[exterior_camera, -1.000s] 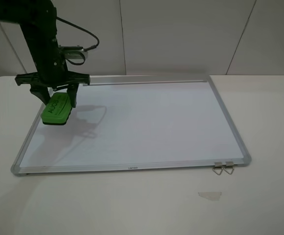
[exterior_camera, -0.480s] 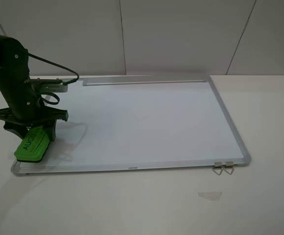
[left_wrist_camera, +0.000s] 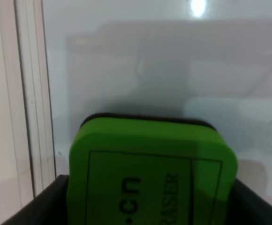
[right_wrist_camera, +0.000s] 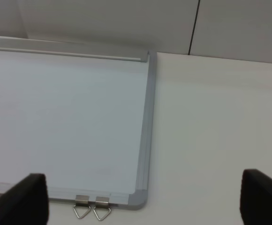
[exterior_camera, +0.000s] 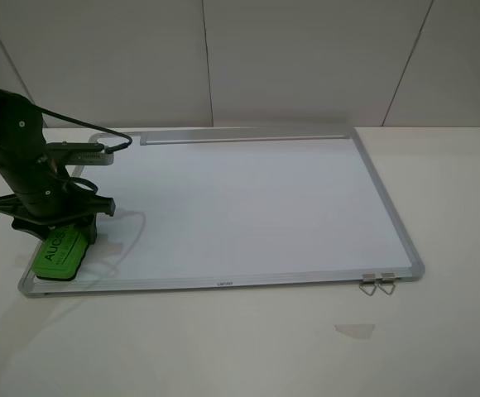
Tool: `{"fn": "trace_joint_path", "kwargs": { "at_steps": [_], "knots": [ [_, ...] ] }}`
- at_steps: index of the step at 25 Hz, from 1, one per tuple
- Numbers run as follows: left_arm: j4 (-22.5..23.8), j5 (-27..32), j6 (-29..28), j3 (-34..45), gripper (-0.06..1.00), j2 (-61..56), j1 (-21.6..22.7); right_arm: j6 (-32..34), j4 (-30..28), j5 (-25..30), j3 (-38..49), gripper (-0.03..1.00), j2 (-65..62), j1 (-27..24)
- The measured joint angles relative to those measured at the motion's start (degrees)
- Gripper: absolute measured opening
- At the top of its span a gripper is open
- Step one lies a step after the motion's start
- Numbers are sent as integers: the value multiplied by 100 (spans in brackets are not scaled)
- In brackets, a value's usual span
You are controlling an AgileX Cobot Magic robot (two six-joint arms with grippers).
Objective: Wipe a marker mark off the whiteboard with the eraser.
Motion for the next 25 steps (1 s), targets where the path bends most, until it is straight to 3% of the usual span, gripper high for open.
{"fn": "trace_joint_path", "kwargs": {
  "at_steps": [4,13,20,23,25],
  "knots": [
    [16,97,-190,0,70,0,0,0,0,0,0,82,0,0],
    [16,696,-151,-113,71,-207,0,0,0,0,0,82,0,0],
    [-37,2593,691,-1267,71,-547,195,0,0,0,0,82,0,0],
    [-397,3575,1410,-1737,71,-624,550,0,0,0,0,82,0,0],
    [-706,3808,1934,-1831,71,-688,816,0,0,0,0,82,0,0]
  ]
}}
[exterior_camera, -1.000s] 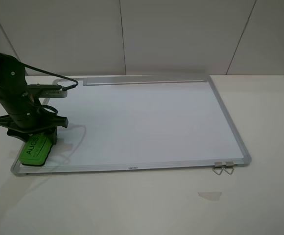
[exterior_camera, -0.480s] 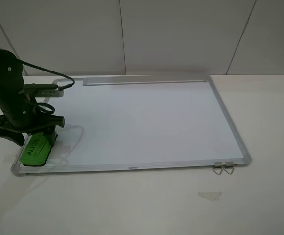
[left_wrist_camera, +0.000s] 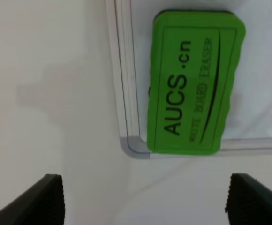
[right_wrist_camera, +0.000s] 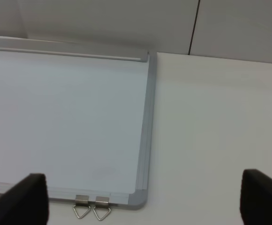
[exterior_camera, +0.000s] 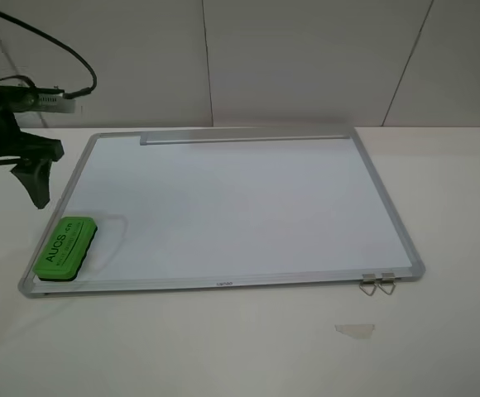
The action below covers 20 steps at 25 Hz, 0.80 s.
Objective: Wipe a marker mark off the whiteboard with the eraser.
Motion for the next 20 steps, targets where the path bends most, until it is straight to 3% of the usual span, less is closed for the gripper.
{"fn": "trace_joint_path", "kwargs": {
  "at_steps": [4,9,20],
  "knots": [
    [-171,37,410,96,71,-382,388,0,0,0,0,82,0,0],
    [-59,37,518,497,71,-1303,402,0,0,0,0,82,0,0],
    [-69,48,518,2340,71,-4519,402,0,0,0,0,82,0,0]
  ]
}}
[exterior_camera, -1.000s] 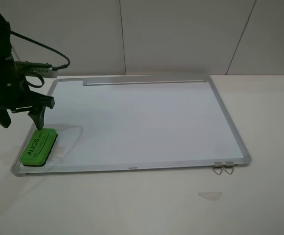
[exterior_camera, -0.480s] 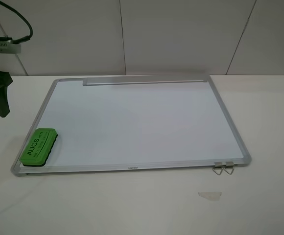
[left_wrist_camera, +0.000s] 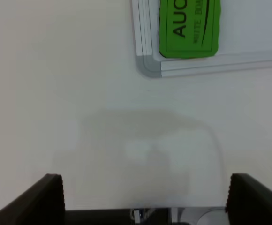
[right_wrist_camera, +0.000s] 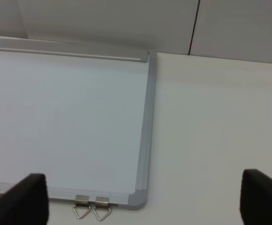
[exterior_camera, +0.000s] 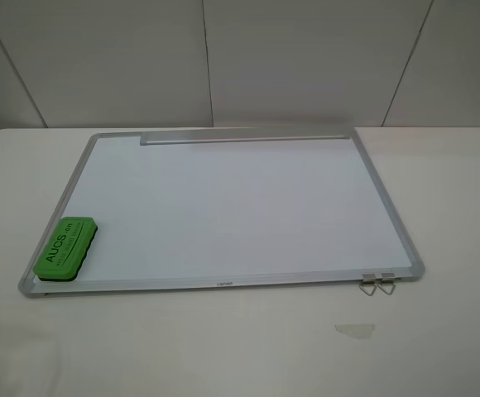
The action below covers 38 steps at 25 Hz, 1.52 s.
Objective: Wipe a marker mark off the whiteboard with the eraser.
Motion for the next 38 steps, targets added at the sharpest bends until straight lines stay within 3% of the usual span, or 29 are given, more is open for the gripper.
{"fn": "trace_joint_path", "kwargs": {
  "at_steps": [9,17,23,38],
  "knots": [
    [-33,-65,142,1431,71,-2789,0,0,0,0,0,82,0,0],
    [-33,-360,131,1574,71,-4500,0,0,0,0,0,82,0,0],
    [-7,-724,-213,1770,71,-4950,0,0,0,0,0,82,0,0],
    [0,-771,-268,1781,71,-5618,0,0,0,0,0,82,0,0]
  ]
}}
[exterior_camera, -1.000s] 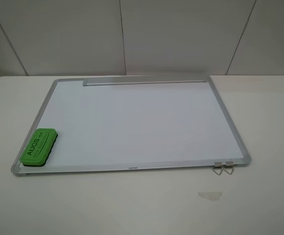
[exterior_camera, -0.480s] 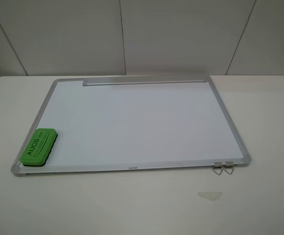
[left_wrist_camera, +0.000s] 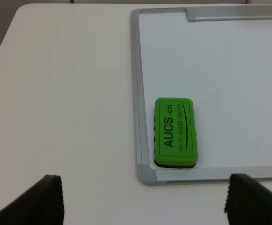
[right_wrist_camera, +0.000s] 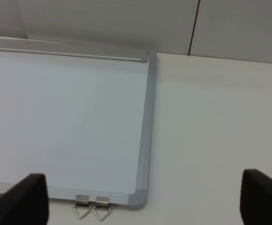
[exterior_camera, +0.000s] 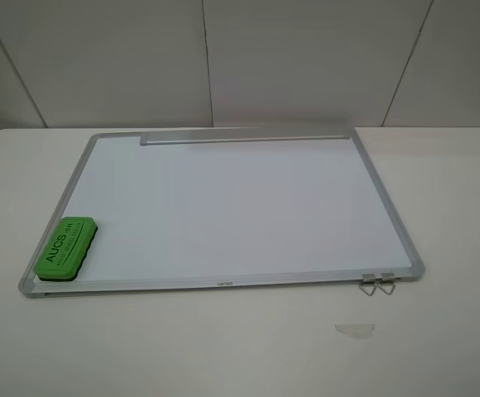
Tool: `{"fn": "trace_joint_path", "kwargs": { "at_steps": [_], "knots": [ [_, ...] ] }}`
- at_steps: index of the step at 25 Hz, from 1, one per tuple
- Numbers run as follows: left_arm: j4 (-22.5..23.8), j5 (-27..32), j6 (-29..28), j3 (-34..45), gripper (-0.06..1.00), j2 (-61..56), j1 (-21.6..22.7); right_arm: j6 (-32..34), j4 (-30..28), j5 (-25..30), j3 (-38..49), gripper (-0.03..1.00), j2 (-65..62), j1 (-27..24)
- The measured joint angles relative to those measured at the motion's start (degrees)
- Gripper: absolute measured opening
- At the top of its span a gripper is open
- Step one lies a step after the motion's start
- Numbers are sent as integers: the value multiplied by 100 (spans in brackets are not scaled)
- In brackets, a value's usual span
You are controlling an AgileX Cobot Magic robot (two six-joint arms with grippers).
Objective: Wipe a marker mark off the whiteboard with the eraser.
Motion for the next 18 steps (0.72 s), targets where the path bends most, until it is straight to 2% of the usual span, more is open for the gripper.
{"fn": "trace_joint_path", "kwargs": {
  "at_steps": [18],
  "knots": [
    [5,0,0,0,71,0,0,0,0,0,0,82,0,0]
  ]
}}
